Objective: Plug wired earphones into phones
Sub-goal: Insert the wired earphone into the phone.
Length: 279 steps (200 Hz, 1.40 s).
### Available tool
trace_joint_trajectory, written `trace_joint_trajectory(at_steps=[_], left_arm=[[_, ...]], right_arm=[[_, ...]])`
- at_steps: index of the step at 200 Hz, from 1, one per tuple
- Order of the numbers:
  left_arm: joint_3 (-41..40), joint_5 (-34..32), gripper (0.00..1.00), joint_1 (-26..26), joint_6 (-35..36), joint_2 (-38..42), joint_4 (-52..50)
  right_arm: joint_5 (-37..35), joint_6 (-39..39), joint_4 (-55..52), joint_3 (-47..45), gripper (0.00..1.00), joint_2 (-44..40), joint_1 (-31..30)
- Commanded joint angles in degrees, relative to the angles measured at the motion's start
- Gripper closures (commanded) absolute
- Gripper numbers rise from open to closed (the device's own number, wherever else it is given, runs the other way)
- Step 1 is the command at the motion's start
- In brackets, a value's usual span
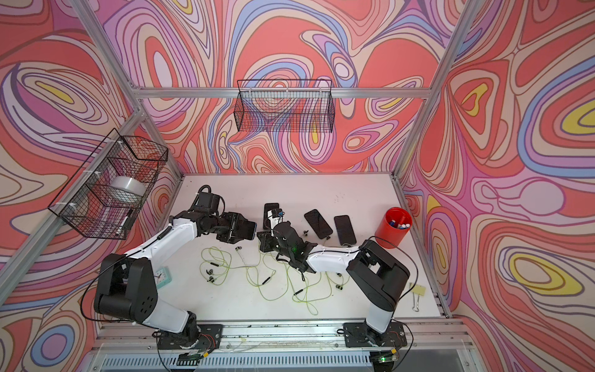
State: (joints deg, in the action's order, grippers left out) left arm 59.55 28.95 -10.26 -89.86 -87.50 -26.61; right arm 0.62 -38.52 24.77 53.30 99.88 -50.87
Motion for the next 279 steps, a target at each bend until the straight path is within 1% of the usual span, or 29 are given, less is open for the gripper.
trace_joint_trajectory(at_steps=[1, 51, 102, 151, 279], left_arm=[[-0.9, 1.3, 1.0, -0.5, -1.4, 2.0, 2.5], [-1.2, 1.2, 1.0, -0.5, -1.9, 2.4, 3.0], [-1.5, 1.0, 1.0, -0.5, -2.4, 2.3, 3.8], [-1.8, 1.0, 1.0, -0.5, -2.4, 2.5, 4.2], [-2.4, 1.4, 1.0, -0.4, -2.7, 3.1, 5.0]], right_arm=[[-1.4, -0.1, -0.1, 0.7, 1.0, -0.1, -0.2], [-2.2, -0.3, -2.3, 1.6, 1.0, 0.7, -0.2], [-2.6, -0.7, -2.3, 0.3, 1.0, -0.5, -0.2], [-1.3, -0.7, -1.3, 1.4, 1.0, 0.6, -0.2], [-1.4, -0.8, -1.9, 3.0, 1.0, 1.3, -0.2]])
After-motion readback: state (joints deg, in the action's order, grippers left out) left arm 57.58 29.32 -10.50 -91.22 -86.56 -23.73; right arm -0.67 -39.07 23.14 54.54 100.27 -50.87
